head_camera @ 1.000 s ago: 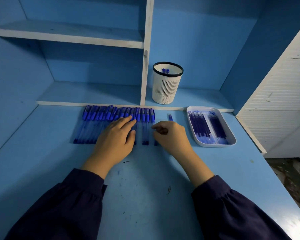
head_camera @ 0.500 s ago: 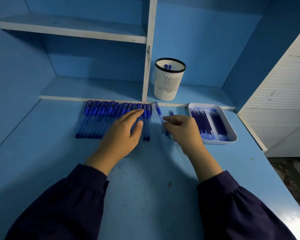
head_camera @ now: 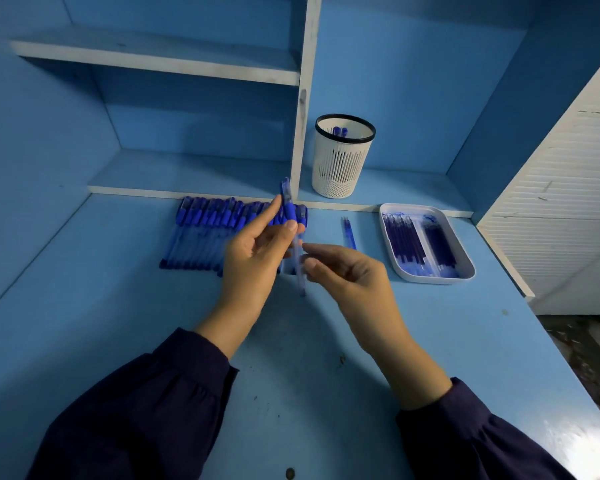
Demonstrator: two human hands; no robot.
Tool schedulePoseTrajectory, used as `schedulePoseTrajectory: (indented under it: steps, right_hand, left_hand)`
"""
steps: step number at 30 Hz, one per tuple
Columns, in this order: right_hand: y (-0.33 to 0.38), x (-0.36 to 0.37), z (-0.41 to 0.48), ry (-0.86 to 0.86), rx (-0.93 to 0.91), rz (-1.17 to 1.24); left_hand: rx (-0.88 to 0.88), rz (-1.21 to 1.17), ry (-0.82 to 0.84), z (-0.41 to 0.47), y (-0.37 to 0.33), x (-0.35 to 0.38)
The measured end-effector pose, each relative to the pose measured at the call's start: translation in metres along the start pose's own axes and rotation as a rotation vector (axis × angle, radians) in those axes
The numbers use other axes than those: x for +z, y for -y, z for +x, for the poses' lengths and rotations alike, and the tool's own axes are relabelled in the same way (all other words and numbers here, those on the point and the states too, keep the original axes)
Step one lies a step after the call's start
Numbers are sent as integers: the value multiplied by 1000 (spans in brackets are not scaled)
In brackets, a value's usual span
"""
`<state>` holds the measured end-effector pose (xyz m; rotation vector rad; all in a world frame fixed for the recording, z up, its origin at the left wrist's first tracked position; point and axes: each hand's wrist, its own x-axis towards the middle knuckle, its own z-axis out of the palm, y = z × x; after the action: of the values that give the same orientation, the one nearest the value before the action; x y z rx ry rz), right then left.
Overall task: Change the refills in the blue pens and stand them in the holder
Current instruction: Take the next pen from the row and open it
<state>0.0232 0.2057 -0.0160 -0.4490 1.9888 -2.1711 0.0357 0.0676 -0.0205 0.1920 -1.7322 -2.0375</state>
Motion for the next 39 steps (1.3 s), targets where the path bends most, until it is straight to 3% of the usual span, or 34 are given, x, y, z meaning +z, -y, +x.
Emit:
schedulePoseTrajectory:
  steps: [6,19,32,39]
  right_hand:
    - [5,-12,4,-163,-149,-17]
    - [-4,-8,6,-78,-154,75]
    - [-12,-2,2,-97,-120,154]
    - [-14,-5,10,-102,-155,241]
  left_hand:
    - [74,138,119,-11,-3,-18]
    - [100,345,312,-28,10,-38]
    - [170,362,253,-29,12,-34]
    - [221,402,317,-30,15,-36]
